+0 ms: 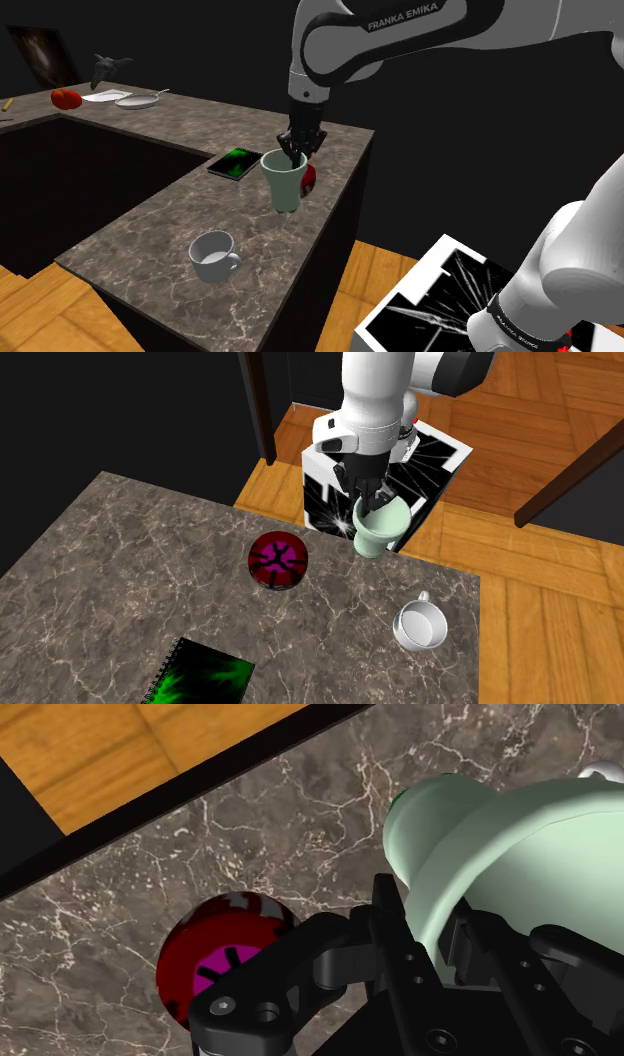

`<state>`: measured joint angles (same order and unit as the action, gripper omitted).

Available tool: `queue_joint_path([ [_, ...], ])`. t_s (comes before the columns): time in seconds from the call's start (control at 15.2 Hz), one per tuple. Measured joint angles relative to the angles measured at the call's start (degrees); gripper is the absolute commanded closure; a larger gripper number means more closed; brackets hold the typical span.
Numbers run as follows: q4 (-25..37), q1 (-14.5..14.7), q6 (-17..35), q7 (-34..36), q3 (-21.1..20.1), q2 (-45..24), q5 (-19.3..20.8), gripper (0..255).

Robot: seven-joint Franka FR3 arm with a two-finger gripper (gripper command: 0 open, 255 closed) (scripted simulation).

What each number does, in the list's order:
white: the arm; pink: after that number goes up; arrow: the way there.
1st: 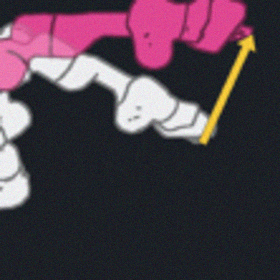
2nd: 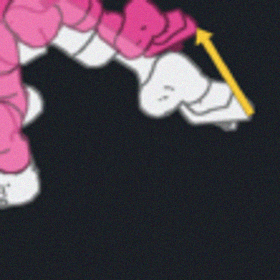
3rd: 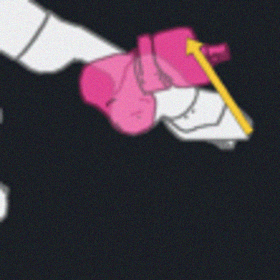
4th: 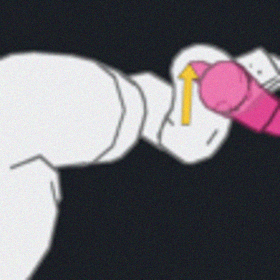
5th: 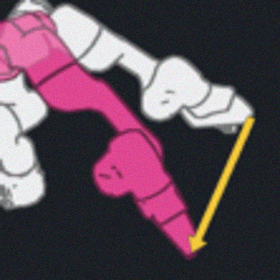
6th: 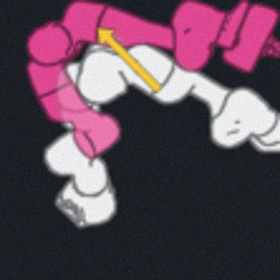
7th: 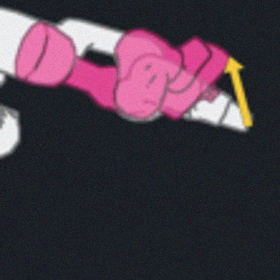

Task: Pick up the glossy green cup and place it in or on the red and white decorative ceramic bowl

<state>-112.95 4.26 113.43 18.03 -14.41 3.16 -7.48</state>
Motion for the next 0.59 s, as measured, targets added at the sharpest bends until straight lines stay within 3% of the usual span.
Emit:
queue_joint_path([
  [0.59, 7.37, -0.70, -6.59, -0.54, 0.76, -0.92, 0.49, 255],
])
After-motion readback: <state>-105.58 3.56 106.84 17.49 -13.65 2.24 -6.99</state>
